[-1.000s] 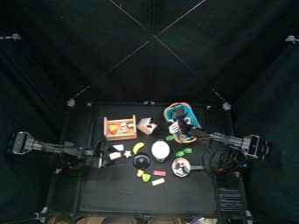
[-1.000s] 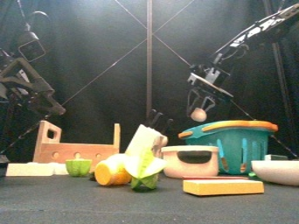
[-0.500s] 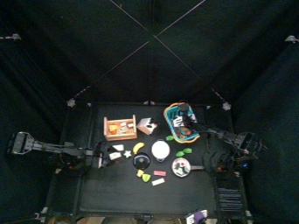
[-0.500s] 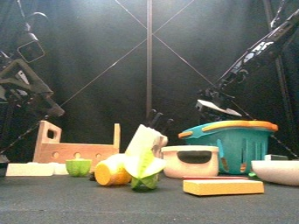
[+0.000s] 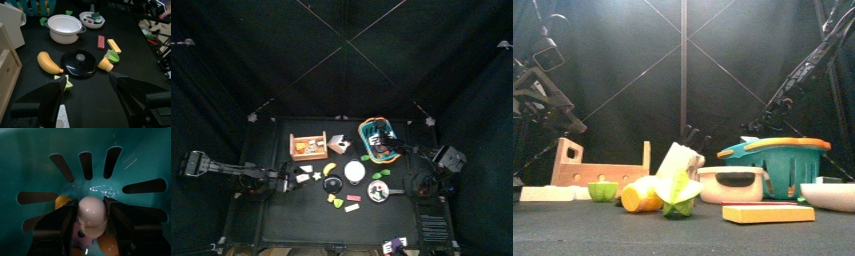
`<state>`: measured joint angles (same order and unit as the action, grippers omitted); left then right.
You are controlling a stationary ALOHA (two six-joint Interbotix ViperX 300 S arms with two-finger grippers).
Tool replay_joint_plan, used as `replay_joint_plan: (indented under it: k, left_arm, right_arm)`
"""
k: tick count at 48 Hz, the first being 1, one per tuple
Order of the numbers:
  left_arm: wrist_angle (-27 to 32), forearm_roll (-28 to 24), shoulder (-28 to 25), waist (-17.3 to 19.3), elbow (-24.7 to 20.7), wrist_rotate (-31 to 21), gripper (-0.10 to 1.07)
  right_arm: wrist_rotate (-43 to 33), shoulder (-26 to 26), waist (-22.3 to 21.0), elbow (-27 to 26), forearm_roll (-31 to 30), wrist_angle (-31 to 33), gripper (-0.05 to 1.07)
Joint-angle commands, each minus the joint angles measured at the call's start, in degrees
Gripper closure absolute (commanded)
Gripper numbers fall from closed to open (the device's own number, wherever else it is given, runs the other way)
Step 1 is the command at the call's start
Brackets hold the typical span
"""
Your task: Place egg in basket
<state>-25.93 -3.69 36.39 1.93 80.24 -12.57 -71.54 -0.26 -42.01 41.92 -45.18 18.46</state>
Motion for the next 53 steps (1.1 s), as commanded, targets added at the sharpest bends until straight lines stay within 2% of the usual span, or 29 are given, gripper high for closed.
replay_joint_plan:
  k: [1, 53]
  left_arm:
    - [-0.26, 0.09, -0.09, 0.18, -0.53, 0.09, -0.02]
    - [-0.26, 0.26, -0.09, 0.09, -0.26, -0.09, -0.02]
  right_arm:
    - [-0.26, -0.79, -0.26, -0.7, 0.0, -0.35, 0.2]
    - [-0.35, -1.85, 0.35, -1.05, 0.79, -0.26, 0.18]
